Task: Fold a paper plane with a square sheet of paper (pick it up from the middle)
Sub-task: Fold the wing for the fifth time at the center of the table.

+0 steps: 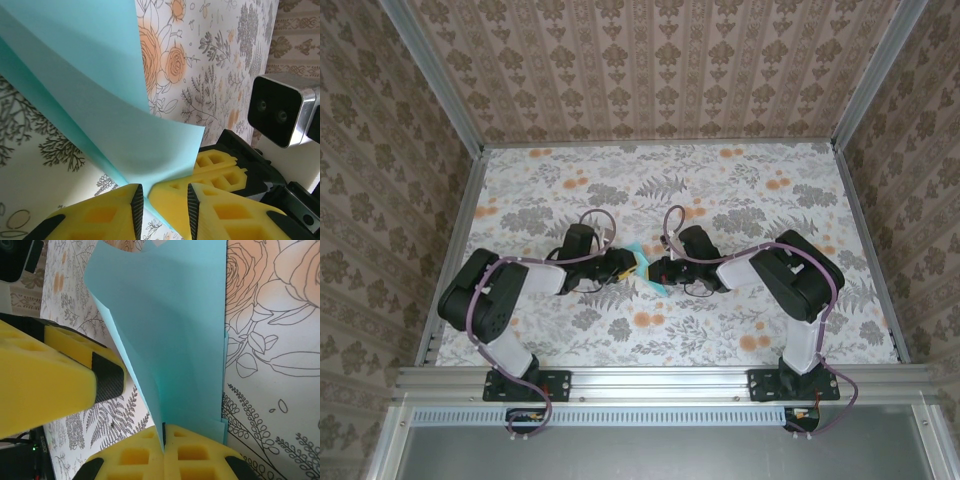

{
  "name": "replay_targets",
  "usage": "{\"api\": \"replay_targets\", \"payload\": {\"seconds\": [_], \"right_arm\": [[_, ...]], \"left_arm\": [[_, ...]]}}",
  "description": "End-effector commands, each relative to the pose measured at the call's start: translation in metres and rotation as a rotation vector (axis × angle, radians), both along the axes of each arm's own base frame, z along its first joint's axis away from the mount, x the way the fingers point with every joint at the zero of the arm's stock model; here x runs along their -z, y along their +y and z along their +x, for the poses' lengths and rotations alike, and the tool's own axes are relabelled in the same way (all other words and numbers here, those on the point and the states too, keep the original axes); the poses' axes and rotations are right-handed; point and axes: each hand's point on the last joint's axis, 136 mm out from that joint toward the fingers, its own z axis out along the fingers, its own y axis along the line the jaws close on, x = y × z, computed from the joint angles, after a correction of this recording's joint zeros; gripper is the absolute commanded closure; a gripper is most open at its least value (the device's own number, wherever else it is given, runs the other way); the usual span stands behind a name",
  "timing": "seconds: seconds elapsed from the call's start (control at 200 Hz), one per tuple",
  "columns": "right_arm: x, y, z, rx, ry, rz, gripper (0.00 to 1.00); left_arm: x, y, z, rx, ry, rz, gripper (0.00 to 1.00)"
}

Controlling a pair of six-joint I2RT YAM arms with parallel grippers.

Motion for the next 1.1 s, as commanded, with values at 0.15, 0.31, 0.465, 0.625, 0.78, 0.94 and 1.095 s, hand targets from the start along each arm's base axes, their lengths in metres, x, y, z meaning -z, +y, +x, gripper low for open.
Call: {"api": "replay_targets", "payload": {"seconds": [0.15, 0.31, 0.465, 0.625, 0.78, 0.94, 1.095], "right_arm": [[0.015, -0.002, -0.006, -0.004, 0.084, -0.029, 1.00], [0.020, -0.004, -0.008, -0.013, 0.097, -0.048, 1.00], [0.024, -0.005, -0.009, -0.015, 0.105, -0.063, 0.99], [0.023, -0.005, -0.009, -0.019, 0.106, -0.065, 0.98], [0.017, -0.003, -0.010, -0.027, 0.104, -0.057, 0.94], [0.006, -0.001, -0.011, -0.043, 0.102, -0.046, 0.89], [-0.006, 0.000, -0.015, -0.065, 0.109, -0.036, 0.83]], "left_arm": [[-0.004, -0.013, 0.004, 0.033, -0.011, -0.038, 0.70], [-0.004, -0.014, 0.007, 0.033, -0.026, -0.046, 0.71], [-0.004, -0.017, 0.009, 0.024, -0.049, -0.081, 0.72], [0.011, -0.016, 0.008, 0.011, 0.003, -0.064, 0.77], [0.021, -0.013, 0.006, 0.004, 0.038, -0.042, 0.80], [0.028, -0.008, 0.003, 0.004, 0.056, 0.009, 0.82], [0.032, -0.004, 0.000, 0.017, 0.067, 0.057, 0.83]]}}
